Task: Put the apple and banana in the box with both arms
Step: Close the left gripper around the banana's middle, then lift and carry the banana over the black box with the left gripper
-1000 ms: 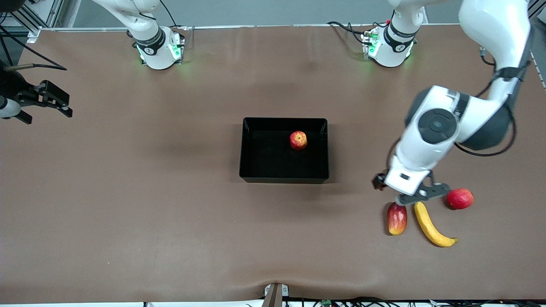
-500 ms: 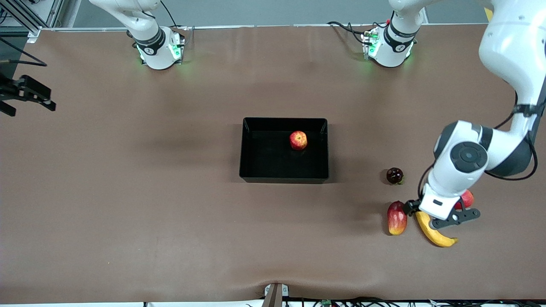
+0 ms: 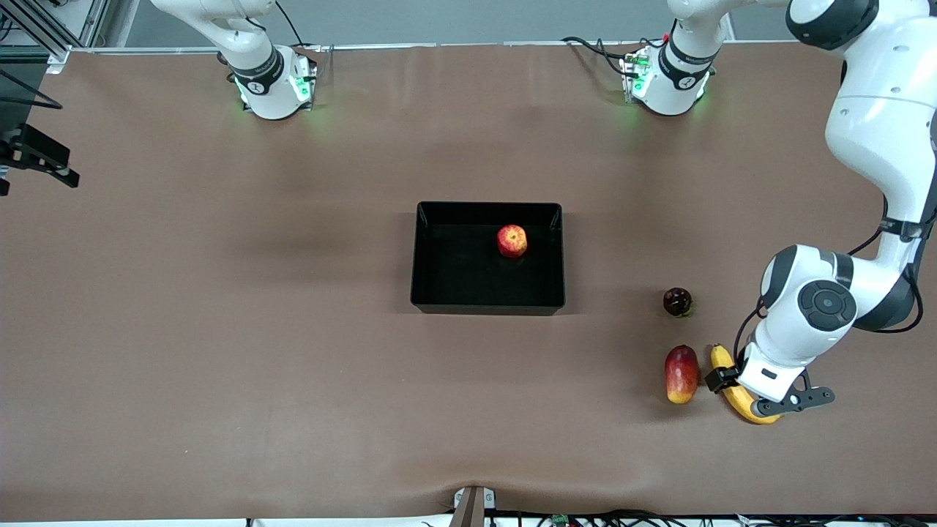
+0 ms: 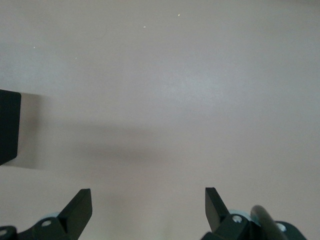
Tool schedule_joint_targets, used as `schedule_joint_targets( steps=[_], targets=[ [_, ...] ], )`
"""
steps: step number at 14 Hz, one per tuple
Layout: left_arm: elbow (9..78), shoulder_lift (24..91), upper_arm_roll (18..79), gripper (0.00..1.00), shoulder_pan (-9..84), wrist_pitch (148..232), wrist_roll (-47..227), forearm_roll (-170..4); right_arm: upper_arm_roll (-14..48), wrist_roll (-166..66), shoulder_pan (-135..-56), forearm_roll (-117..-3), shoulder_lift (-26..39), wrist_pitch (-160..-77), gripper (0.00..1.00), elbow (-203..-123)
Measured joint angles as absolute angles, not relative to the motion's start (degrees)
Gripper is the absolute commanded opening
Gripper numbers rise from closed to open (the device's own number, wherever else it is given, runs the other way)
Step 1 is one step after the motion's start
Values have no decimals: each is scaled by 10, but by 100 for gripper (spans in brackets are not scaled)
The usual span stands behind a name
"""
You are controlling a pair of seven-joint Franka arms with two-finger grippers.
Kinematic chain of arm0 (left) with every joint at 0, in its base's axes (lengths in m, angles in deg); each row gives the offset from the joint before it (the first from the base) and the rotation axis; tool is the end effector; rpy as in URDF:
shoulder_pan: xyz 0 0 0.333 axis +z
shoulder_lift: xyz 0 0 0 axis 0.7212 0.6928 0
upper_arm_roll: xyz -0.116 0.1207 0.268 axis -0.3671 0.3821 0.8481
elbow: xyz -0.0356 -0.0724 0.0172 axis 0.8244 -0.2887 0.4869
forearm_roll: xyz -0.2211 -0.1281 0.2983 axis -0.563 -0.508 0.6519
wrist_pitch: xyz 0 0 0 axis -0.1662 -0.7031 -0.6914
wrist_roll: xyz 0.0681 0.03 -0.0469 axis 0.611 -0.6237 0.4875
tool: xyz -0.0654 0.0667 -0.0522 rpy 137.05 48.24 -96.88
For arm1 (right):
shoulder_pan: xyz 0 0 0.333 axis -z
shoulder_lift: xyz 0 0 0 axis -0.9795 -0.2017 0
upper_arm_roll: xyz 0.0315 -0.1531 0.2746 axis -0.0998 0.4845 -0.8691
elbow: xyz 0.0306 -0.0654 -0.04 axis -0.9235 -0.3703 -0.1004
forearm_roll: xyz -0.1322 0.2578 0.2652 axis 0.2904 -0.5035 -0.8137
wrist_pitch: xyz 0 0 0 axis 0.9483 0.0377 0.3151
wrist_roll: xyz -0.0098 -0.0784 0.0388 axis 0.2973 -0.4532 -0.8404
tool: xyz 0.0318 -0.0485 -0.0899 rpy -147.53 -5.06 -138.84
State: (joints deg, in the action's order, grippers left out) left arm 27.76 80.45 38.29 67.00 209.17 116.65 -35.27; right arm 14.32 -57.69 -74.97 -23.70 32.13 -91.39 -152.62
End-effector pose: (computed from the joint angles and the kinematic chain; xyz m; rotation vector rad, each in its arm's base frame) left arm 0.7381 -0.0149 0.2394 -3.0251 -0.2593 -0.3708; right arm 0.5351 -0.0553 0.6587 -3.1259 -0.1816 -0.0641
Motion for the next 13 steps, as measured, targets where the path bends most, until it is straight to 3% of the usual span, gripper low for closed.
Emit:
schedule_joint_targets(
  steps=[3,6,7,8,10,13],
  targets=[
    [256,834,392,65,670,2098,1152,-353,143,-577,-751,-238,321,-911,100,-1522],
    [249,852,399,60,669,2111,1151,-353,143,-577,-751,-239,321,-897,100,-1522],
    [248,855,402,52,669,2115,1151,-353,143,-577,-751,-239,321,-896,100,-1522],
    [247,858,405,42,670,2118,1151,-353,143,-577,-751,-239,321,-896,100,-1522],
    [245,859,408,4,670,2120,1151,-353,143,-577,-752,-239,321,-897,100,-1522],
    [238,857,402,0,671,2121,1147,-356,143,-577,-752,-239,321,-892,100,-1522]
  ],
)
